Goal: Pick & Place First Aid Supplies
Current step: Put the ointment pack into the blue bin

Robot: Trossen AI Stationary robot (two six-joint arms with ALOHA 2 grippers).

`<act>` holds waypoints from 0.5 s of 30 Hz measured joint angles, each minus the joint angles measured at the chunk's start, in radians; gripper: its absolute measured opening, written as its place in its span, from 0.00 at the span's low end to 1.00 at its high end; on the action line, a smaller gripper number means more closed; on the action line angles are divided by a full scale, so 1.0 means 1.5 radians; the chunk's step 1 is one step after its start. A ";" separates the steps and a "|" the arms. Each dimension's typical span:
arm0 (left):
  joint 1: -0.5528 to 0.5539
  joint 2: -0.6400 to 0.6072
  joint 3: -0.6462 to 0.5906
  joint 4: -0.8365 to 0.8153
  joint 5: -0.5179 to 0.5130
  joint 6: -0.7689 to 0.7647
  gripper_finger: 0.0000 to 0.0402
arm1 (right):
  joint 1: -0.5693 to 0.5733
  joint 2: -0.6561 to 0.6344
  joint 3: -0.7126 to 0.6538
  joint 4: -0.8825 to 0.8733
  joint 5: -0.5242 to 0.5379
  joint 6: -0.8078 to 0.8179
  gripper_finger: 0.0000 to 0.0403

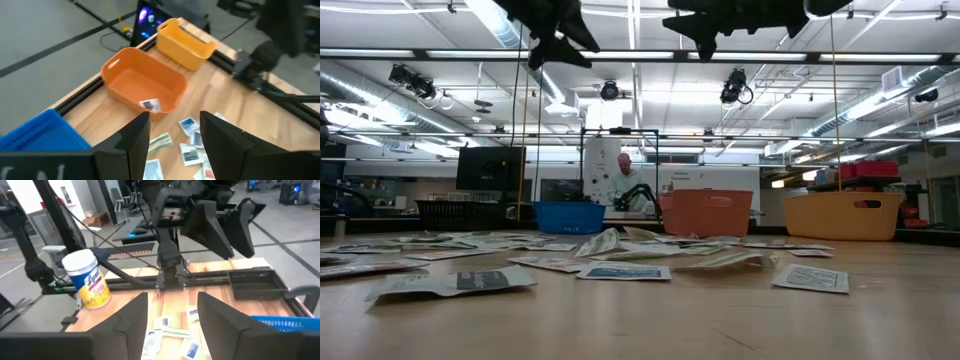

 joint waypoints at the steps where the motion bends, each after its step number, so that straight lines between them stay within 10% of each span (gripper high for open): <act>1: -0.009 -0.005 0.000 0.002 0.000 0.000 0.44 | 0.004 -0.007 0.000 -0.018 0.001 -0.001 0.43; 15: -0.113 -0.018 0.000 -0.002 0.027 0.000 0.44 | 0.109 -0.181 0.000 -0.335 0.216 -0.006 0.39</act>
